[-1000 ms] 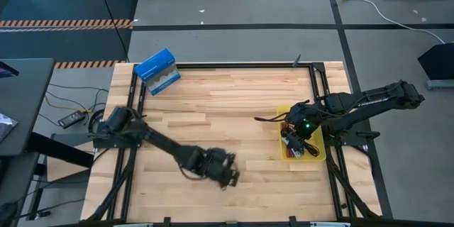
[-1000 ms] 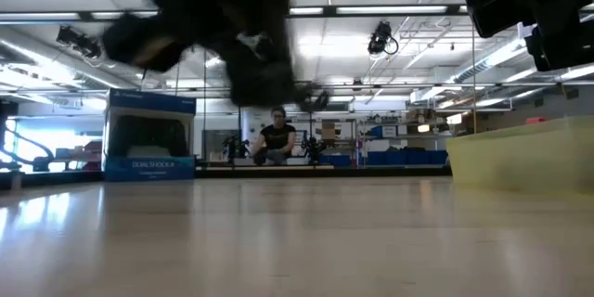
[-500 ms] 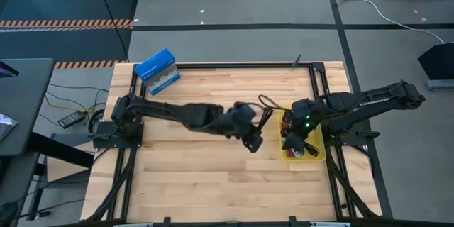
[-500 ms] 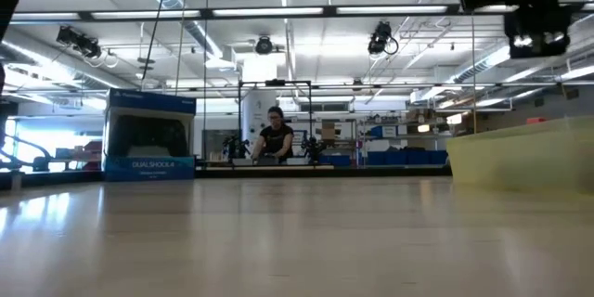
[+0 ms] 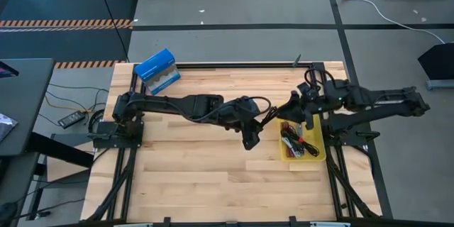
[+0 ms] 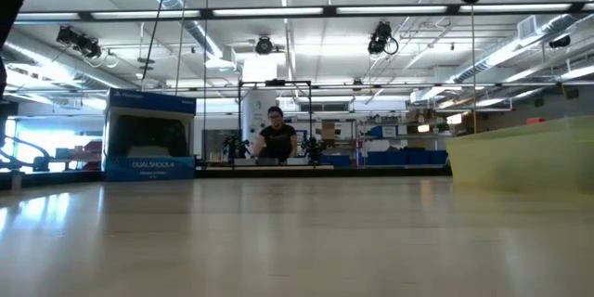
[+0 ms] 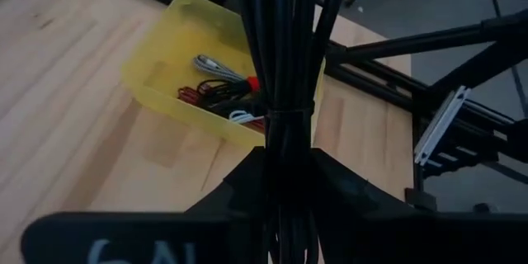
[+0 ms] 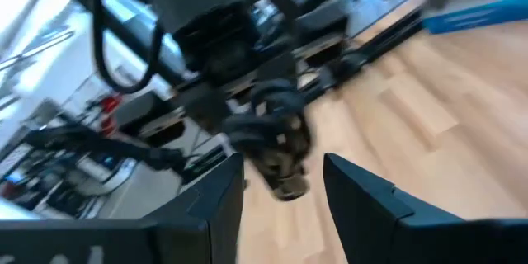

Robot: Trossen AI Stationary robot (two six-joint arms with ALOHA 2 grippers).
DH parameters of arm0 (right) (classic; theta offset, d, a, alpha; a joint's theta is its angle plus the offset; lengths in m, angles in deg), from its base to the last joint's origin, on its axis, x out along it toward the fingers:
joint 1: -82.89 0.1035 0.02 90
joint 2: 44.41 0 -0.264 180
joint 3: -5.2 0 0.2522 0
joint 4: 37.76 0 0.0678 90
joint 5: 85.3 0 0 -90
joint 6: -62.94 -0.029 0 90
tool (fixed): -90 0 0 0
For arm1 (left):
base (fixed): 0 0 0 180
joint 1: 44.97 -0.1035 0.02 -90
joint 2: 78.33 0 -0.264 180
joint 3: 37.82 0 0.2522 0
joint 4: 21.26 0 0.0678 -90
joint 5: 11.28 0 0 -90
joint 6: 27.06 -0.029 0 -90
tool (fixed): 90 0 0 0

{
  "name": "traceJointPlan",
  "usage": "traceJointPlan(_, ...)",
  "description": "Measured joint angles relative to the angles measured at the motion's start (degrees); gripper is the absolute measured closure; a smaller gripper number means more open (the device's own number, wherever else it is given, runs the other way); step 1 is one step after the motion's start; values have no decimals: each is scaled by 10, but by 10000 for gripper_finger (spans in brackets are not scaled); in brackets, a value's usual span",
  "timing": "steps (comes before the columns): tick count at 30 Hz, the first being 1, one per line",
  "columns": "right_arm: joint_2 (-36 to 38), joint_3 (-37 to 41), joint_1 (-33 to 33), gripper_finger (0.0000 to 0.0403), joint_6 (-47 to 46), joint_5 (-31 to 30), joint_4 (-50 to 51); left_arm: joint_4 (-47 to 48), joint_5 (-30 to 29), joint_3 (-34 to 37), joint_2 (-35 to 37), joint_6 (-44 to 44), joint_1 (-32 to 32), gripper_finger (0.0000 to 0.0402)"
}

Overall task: Pick and place USB-C Cables
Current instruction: Put the black charger cable into the yellow bin

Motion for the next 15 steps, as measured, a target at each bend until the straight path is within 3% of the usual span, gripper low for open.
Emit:
traceJointPlan(7,1,0,-14,229,16,-3,-34,-26,21,0,1,-1,-3,327)
traceJointPlan(15,-47,0,-14,239,10,-3,-104,-62,50,0,1,6,-10,325)
